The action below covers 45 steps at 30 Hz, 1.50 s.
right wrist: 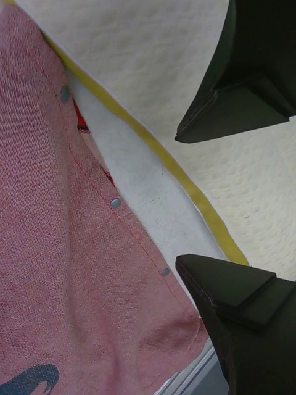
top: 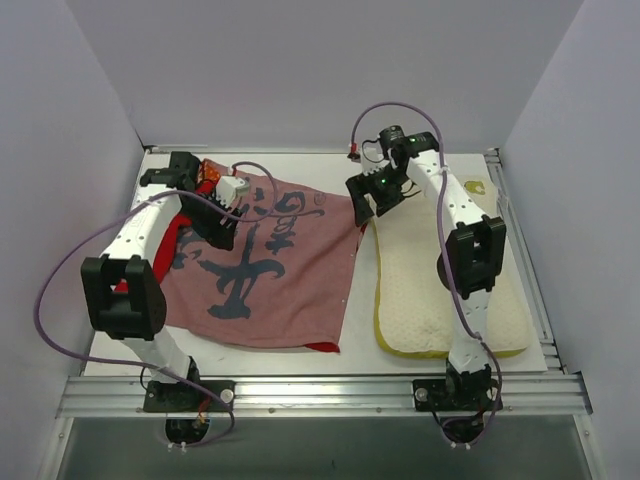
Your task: Put the pillow into the pillowcase
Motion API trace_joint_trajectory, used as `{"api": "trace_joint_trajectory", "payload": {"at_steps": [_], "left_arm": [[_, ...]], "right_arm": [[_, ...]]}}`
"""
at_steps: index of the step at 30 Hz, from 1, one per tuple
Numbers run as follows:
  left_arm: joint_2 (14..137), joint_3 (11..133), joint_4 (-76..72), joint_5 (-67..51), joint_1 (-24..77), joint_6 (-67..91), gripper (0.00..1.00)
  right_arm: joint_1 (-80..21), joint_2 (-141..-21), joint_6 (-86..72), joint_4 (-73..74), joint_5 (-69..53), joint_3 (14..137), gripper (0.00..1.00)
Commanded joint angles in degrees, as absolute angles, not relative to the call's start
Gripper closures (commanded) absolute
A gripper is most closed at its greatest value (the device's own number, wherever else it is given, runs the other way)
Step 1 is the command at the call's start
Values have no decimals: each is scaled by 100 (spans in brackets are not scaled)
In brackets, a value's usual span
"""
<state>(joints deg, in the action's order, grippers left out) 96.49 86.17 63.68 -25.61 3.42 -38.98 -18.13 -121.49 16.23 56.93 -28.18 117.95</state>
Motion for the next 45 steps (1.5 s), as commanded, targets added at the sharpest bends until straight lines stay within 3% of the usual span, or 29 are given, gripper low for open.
{"api": "trace_joint_trajectory", "payload": {"at_steps": [1,9,13,17,21,25,27,31,34,39,45], "left_arm": [[10106,8394,4988,-1698,352,-2945,32],[11459,8876,4483,-1187,35,-2250,57],[11838,9113,4421,-617,-666,-2083,69],[11875,9228,4447,-605,-1317,-2004,73],[11410,9106,4605,-1299,-1503,-2285,71],[10663,9026,4597,-2187,-1223,-2189,42],[10197,8974,4562,-2442,-960,-1978,38],[9458,8395,4237,-2172,313,-1680,31],[9229,7894,3841,-1329,1666,-960,30],[9518,7471,3035,-379,3537,-89,30],[10563,8120,2856,746,4525,492,33]], "right_arm": [[-2082,-12199,1529,5845,-2899,11874,28],[-2768,-12567,1442,5766,-3146,11400,53],[-2865,-13059,1301,5660,-2998,11583,57],[-2892,-13858,1160,5485,-2646,12417,58],[-2971,-14405,1125,5300,-2531,13454,58],[-3006,-14266,932,5081,-2986,13896,50],[-2962,-13687,862,4975,-3137,13572,48],[-2550,-12211,239,4413,-3393,12263,43],[-2040,-11130,-139,4368,-3183,11332,42],[-962,-9336,-202,4403,-2253,9469,36],[183,-8245,-264,4675,-1434,7815,29]]}}
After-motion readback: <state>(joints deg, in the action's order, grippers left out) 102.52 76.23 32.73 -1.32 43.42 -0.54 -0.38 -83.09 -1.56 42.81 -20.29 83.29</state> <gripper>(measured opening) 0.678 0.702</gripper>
